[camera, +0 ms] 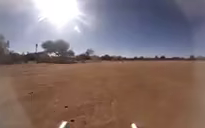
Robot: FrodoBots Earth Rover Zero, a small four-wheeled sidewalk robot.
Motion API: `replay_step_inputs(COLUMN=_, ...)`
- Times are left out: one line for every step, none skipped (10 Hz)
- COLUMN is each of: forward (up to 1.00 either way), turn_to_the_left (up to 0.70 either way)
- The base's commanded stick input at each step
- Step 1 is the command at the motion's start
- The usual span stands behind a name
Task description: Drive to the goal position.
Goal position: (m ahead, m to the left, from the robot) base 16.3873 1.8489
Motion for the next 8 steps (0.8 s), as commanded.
replay_step_inputs(forward=0.5, turn_to_the_left=-0.5)
replay_step_inputs(forward=0.5, turn_to_the_left=-0.5)
replay_step_inputs(forward=0.5, turn_to_the_left=-0.5)
replay_step_inputs(forward=0.5, turn_to_the_left=-0.5)
replay_step_inputs(forward=0.5, turn_to_the_left=0.0)
replay_step_inputs(forward=0.5, turn_to_the_left=0.0)
replay_step_inputs(forward=0.5, turn_to_the_left=0.0)
replay_step_inputs(forward=0.5, turn_to_the_left=0.0)
